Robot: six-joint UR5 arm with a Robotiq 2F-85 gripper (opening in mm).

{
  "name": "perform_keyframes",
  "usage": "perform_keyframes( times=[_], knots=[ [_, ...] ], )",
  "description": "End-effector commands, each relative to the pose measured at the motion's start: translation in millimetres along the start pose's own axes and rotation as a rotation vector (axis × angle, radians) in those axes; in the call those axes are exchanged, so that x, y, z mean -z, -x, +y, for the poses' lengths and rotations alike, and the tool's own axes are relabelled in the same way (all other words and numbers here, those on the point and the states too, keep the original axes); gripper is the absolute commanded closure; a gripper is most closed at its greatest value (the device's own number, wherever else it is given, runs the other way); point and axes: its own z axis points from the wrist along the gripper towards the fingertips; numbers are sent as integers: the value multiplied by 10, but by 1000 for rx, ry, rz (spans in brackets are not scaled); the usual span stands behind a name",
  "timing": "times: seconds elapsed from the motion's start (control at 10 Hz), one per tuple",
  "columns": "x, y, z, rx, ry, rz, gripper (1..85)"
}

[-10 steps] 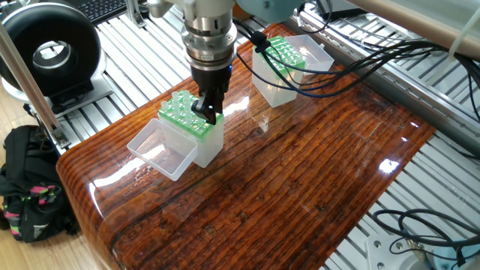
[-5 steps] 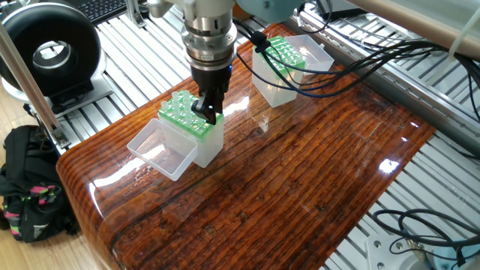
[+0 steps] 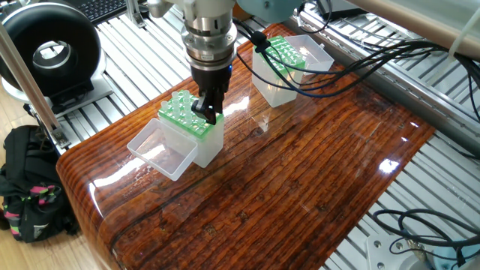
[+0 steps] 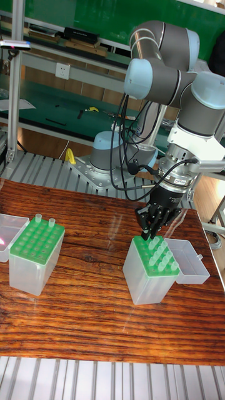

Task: Transfer all large pipette tips from one holder to another

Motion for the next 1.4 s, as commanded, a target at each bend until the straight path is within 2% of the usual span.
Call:
perform_keyframes(
  times=[0.0,0.3,0.7,1.1,1.3],
  knots=[
    [23,13,25,-10,12,-7,657],
    [26,-7,7,-29,2,0,737],
    [101,-42,33,-50,-4,13,763],
    [277,-21,109,-73,-1,6,763],
    [452,-30,102,-72,-5,11,763]
  ],
)
